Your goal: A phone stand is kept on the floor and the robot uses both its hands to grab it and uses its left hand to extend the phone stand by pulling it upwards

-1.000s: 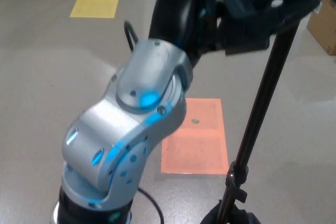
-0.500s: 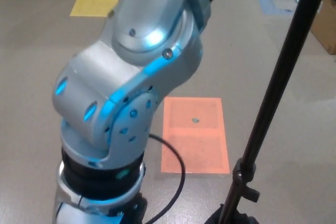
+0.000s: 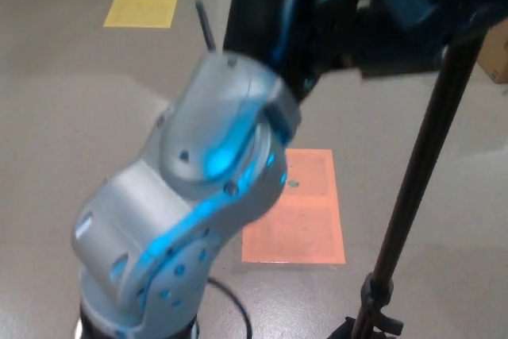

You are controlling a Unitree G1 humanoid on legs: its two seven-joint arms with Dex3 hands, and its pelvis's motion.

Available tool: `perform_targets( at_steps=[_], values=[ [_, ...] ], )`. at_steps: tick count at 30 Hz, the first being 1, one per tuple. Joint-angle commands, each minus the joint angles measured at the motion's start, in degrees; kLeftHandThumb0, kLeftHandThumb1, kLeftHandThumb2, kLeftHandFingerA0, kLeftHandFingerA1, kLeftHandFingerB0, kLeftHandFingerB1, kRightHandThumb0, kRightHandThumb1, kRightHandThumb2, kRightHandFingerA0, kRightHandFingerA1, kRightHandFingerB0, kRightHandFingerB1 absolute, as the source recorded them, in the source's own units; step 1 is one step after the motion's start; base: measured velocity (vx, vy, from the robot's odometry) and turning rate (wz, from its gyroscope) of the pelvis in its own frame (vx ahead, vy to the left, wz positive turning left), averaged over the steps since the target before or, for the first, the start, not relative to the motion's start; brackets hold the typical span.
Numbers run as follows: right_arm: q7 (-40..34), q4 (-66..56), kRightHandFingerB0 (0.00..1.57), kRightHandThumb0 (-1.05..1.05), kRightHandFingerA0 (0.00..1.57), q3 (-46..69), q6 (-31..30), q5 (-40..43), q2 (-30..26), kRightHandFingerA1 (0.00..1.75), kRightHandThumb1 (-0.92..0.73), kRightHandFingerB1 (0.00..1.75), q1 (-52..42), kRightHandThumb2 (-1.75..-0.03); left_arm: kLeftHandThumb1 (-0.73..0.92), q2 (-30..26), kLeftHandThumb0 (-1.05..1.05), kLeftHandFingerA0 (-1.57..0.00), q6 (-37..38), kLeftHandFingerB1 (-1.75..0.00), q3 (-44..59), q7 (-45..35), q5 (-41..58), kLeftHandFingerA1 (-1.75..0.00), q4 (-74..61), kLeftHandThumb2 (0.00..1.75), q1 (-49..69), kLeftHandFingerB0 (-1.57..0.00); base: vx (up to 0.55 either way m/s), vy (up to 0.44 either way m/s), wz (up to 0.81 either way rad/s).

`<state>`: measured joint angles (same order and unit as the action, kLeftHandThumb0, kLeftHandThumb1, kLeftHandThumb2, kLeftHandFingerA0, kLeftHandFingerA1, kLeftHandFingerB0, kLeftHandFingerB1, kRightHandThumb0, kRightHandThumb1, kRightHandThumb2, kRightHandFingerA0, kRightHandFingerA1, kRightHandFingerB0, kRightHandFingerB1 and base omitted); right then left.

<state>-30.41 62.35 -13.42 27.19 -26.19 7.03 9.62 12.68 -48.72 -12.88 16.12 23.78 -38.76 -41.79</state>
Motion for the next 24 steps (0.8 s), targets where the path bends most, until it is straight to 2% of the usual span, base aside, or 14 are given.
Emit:
perform_targets(
  at_steps=[1, 3, 7, 14, 21, 22, 23, 24],
  values=[
    [-0.2, -2.4, 0.97, -0.41, 1.04, 0.6, 1.0, 1.8, -1.0, 1.75, -0.67, 1.75, -1.5, -0.6, 0.71, -0.2, -0.16, -0.75, 18.4, -1.75, -8.2, -6.0, 1.9, -1.75, 2.1, 0.55, 36.6, -0.63, 0.0, 0.0, 0.0],
    [-0.1, -2.5, 0.97, -0.41, 1.04, 0.7, 1.0, 1.7, -1.0, 1.75, -0.67, 1.75, -1.5, -0.6, 0.71, 0.0, -0.16, -0.75, 18.9, -1.75, -8.5, -6.4, 1.5, -1.75, 2.1, 0.55, 37.1, -0.63, 0.0, 0.0, 0.0],
    [0.1, -1.9, 0.98, -0.42, 1.08, 0.6, 1.6, 1.6, -1.0, 1.75, -0.67, 1.75, -1.4, -0.6, 0.69, -2.6, -0.18, -0.72, 24.9, -1.74, -10.1, -10.1, -0.3, -1.75, 5.6, 0.57, 46.1, -0.59, 0.0, 0.0, 0.0],
    [0.3, -1.4, 0.98, -0.39, 1.09, 1.0, 1.0, 1.9, -0.7, 1.75, -0.66, 1.75, -1.1, -0.62, 0.68, -4.6, -0.23, -0.72, 28.1, -1.72, -11.0, -10.6, -3.7, -1.75, 7.9, 0.56, 49.1, -0.61, 0.0, 0.0, 0.0],
    [1.1, -1.4, 0.95, -0.37, 1.07, 1.4, 0.8, 2.4, -0.8, 1.75, -0.66, 1.75, -1.2, -0.63, 0.68, -3.6, -0.2, -0.75, 31.2, -1.75, -10.6, -11.8, -4.1, -1.75, 11.4, 0.56, 51.5, -0.63, 0.0, 0.0, 0.0],
    [1.1, -1.2, 0.96, -0.39, 1.05, 1.2, 1.1, 2.3, -0.9, 1.75, -0.63, 1.75, -1.4, -0.68, 0.67, -3.8, -0.23, -0.76, 31.9, -1.75, -10.5, -12.3, -4.3, -1.75, 12.3, 0.56, 52.5, -0.62, 0.0, 0.0, 0.0],
    [1.5, -1.3, 0.95, -0.4, 1.05, 1.6, 0.6, 2.7, -0.8, 1.75, -0.67, 1.75, -1.5, -0.61, 0.68, -3.8, -0.23, -0.75, 32.0, -1.75, -10.5, -12.3, -4.5, -1.75, 12.5, 0.55, 52.8, -0.61, 0.0, 0.0, 0.0],
    [1.7, -1.4, 0.95, -0.4, 1.05, 1.7, 0.3, 2.9, -0.7, 1.75, -0.67, 1.75, -1.5, -0.61, 0.68, -3.8, -0.23, -0.75, 32.2, -1.75, -10.5, -12.4, -4.6, -1.75, 12.6, 0.55, 53.0, -0.61, 0.0, 0.0, 0.0]
  ],
)
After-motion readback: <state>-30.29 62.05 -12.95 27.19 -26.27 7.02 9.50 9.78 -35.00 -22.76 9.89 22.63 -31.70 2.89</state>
